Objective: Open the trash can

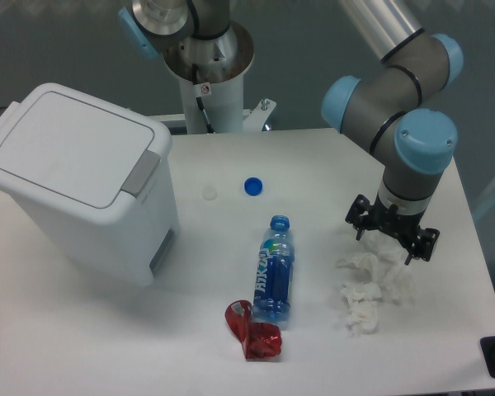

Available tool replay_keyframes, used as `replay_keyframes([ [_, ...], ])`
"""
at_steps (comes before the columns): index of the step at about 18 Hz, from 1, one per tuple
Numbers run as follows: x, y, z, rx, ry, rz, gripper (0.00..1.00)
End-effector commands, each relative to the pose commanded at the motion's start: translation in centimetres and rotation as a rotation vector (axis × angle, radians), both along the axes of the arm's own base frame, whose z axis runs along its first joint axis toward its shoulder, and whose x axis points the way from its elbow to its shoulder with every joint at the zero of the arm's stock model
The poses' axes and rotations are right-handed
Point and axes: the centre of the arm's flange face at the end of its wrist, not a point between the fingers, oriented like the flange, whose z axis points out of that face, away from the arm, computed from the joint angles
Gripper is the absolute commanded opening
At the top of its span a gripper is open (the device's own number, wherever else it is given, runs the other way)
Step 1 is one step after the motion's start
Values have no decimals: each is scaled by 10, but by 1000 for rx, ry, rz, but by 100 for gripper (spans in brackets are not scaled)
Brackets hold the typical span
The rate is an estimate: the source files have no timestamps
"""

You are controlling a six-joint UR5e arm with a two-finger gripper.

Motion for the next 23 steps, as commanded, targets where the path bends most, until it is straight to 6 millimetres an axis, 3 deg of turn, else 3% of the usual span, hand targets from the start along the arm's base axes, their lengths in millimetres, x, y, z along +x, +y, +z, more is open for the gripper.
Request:
replay_keyframes([
  [6,3,1,-1,0,-4,1,100],
  [11,9,-6,-22,22,18,17,100],
  [13,11,-6,-18,30,24,16,100],
  [19,29,9,30,231,-31,233,100],
  [23,75,36,85,298,2,231,96],
])
